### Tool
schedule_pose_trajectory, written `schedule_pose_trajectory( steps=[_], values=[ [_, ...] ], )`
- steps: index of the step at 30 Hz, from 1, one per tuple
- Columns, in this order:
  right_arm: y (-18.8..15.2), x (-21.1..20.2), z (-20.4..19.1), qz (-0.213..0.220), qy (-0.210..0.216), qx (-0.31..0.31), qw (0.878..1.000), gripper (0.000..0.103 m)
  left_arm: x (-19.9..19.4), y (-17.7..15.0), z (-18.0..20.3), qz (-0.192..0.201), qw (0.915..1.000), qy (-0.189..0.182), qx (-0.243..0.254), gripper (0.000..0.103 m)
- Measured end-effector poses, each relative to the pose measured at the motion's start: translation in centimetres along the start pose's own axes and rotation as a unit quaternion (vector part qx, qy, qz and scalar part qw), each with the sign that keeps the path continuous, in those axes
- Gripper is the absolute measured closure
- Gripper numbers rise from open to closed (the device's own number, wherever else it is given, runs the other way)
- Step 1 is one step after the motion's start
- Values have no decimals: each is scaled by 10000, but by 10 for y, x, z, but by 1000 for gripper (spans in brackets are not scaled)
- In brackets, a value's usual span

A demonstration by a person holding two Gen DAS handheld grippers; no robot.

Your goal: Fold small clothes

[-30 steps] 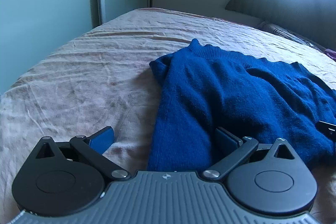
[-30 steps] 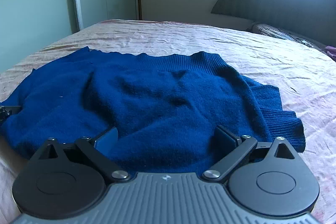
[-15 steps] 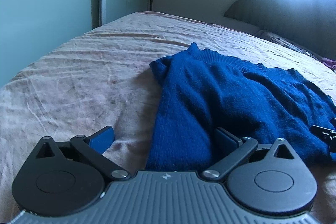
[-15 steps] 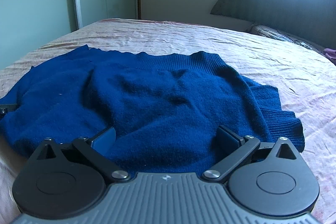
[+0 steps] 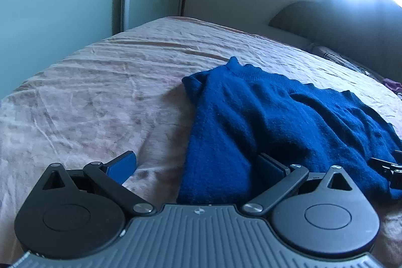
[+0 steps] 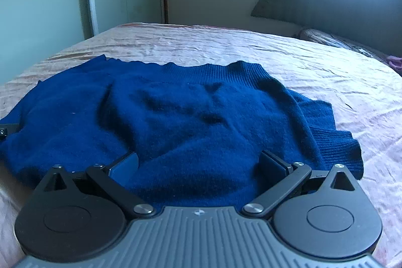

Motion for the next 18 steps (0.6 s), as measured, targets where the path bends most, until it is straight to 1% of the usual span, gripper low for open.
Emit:
schedule_pose_trajectory(
  steps=[3, 7, 9, 12, 16, 18],
  values=[
    [2, -7, -6, 40, -222, -8, 9997, 0, -5, 4, -1, -3, 10000, -35, -12, 1],
    [5, -28, -19, 582, -300, -238, 9976, 0, -6, 14, -4, -194, 9995, -236, -38, 1],
    [8, -38, -29, 841, -147, -408, 9955, 0, -5, 20, -8, -248, 9988, -375, -167, 1],
    [14, -48, -45, 1017, 107, -662, 9926, 0, 1, 33, -14, -425, 9973, -462, -375, 1],
    [20, -55, -71, 1019, 418, -959, 9893, 0, 11, 45, -16, -583, 9969, -408, -345, 2],
    [22, -58, -85, 958, 573, -1207, 9864, 0, 13, 49, -14, -546, 9972, -427, -268, 2]
  ],
)
Point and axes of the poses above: each gripper's, at about its wrist camera, not at the fingertips, and x roughly the way its jaws point, z to its right, y to its top, the point moved 2 cm from there along x, roughly the way its jaws point, and after that the axes turned 12 degrees about -x, right-handed, at the moved point
